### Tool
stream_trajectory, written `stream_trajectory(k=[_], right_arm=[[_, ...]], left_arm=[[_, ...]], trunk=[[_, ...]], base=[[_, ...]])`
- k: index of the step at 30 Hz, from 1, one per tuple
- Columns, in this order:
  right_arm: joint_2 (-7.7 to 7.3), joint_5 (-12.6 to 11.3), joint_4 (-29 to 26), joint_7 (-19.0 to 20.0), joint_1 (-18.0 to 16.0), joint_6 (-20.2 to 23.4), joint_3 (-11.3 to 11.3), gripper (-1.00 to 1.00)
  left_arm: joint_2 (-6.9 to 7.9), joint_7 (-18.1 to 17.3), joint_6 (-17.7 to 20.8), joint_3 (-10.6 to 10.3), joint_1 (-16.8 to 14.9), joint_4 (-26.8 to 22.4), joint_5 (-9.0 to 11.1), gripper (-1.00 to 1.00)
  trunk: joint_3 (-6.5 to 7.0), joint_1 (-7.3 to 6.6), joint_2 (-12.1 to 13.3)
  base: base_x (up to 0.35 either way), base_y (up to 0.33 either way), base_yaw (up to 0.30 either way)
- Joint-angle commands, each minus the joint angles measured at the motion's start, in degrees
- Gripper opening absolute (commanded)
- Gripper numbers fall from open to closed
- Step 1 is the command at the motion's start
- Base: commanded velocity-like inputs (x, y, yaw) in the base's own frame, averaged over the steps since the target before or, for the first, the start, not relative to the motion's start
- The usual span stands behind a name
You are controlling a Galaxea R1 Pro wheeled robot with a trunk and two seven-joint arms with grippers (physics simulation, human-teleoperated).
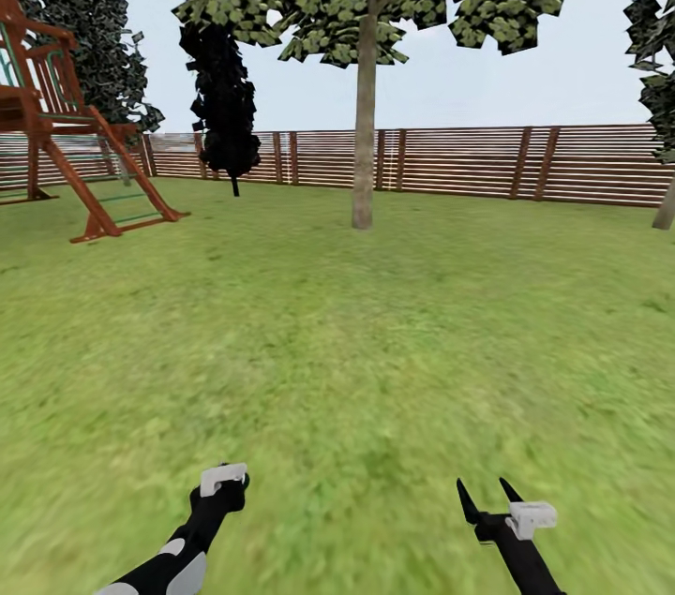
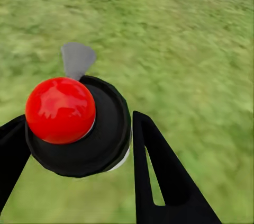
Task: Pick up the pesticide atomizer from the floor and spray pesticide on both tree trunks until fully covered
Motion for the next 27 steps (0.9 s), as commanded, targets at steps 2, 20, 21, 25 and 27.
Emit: stream_trajectory(k=[2,20,21,25,27], right_arm=[[0.0,0.0,0.0,0.0,0.0,0.0,0.0,1.0],[0.0,0.0,0.0,0.0,0.0,0.0,0.0,1.0],[0.0,0.0,0.0,0.0,0.0,0.0,0.0,1.0],[0.0,0.0,0.0,0.0,0.0,0.0,0.0,1.0],[0.0,0.0,0.0,0.0,0.0,0.0,0.0,1.0]], left_arm=[[0.0,0.0,0.0,0.0,0.0,0.0,0.0,-1.0],[0.01,0.0,0.0,0.0,0.0,-0.1,0.0,-1.0],[-0.01,0.0,0.0,-0.1,0.0,-0.1,0.0,-1.0],[-0.04,0.0,0.0,-0.1,0.0,0.0,0.0,-1.0],[-0.04,0.0,0.0,-0.1,0.0,0.0,0.0,-1.0]], trunk=[[0.0,0.0,0.0],[0.0,0.0,0.0],[0.0,0.0,0.0],[0.0,0.0,0.0],[0.0,0.0,0.0]], base=[[0.338,0.0,0.0],[0.338,0.0,0.0],[0.338,0.0,0.0],[0.338,0.0,0.0],[0.338,0.0,0.0]])
